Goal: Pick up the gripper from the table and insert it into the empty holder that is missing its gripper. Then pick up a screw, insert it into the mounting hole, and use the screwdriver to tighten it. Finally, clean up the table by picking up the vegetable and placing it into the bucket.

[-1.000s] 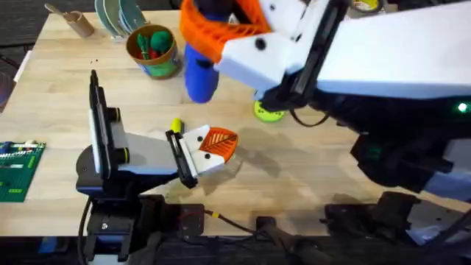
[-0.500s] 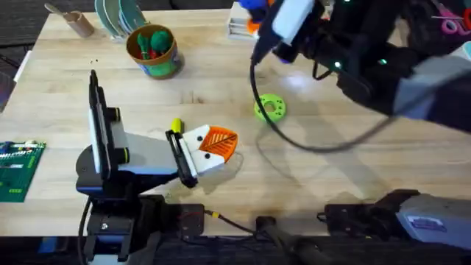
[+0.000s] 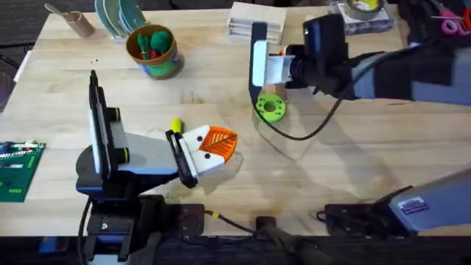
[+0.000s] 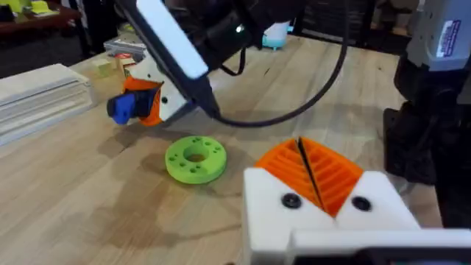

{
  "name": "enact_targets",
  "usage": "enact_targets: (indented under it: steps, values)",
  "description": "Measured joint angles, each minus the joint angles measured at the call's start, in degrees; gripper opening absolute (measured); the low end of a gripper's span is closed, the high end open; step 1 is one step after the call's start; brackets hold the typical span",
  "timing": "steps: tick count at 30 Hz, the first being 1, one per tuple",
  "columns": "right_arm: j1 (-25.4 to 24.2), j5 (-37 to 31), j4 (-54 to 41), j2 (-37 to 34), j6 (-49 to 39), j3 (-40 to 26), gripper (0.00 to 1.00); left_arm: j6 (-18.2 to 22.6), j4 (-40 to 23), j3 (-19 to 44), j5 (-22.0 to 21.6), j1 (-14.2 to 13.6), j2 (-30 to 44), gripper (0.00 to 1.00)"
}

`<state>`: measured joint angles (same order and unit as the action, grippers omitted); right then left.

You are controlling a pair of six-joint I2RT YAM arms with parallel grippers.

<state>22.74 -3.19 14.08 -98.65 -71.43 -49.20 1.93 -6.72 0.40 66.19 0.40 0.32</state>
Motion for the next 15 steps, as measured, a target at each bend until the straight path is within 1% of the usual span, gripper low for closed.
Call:
enact_targets:
  steps: [5,6,9,11,13,14,15]
  values:
    - [0.0,-2.08,0.63,-3.47,-2.38,-0.94,0.031,0.0,0.0,0.0,0.0,0.0,0.0,0.003]
    - [0.02,-2.35,0.56,-3.85,-2.52,-1.13,0.058,0.0,0.0,0.0,0.0,0.0,0.0,0.004]
    - [0.48,-3.18,0.53,-4.03,-1.95,-1.32,0.388,0.0,0.0,0.0,0.0,0.0,0.0,0.003]
    - [0.74,-3.7,1.05,-3.96,-2.09,-1.74,0.682,0.0,0.0,0.0,0.0,0.0,0.0,0.003]
    - [0.94,-4.66,1.76,-3.79,-2.16,-2.53,0.949,0.0,0.0,0.0,-0.02,0.0,0.0,0.003]
    - [1.03,-4.69,1.66,-3.61,-1.85,-2.8,0.981,0.0,0.0,0.0,-0.02,0.0,-0.01,0.003]
    - [1.37,-4.88,1.53,-3.63,-1.64,-2.81,0.988,0.0,0.0,0.0,-0.02,0.0,0.0,0.003]
